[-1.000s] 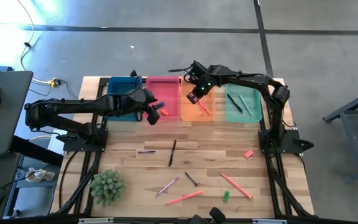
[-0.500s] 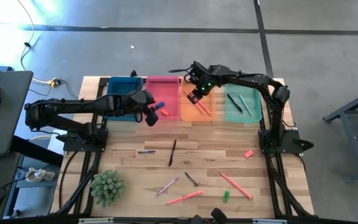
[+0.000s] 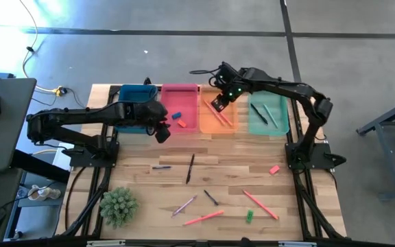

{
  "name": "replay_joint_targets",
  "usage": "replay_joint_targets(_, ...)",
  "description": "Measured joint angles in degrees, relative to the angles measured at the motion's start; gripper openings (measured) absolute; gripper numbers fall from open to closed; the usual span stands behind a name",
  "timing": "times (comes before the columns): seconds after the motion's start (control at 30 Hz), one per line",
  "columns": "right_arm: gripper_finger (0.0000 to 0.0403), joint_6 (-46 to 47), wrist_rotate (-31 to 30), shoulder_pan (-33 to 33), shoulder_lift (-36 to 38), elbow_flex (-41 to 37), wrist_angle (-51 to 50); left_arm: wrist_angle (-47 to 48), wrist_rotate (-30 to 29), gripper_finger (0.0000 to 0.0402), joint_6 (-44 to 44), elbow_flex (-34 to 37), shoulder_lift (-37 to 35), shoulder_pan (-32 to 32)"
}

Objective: Sort crayons/erasers/pens/pencils in bins
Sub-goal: Put the pink pencil into the orange bin

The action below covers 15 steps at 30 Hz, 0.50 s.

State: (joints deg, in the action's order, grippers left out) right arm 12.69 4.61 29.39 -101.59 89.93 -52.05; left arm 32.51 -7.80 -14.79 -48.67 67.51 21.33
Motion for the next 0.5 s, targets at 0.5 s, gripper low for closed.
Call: replay_joint_targets(0.5, 0.0103, 5.48, 0.22, -16.80, 2.62, -3.02, -8.49, 1.76, 1.30, 0.0154, 7.06, -0.19, 0.00, 0.00)
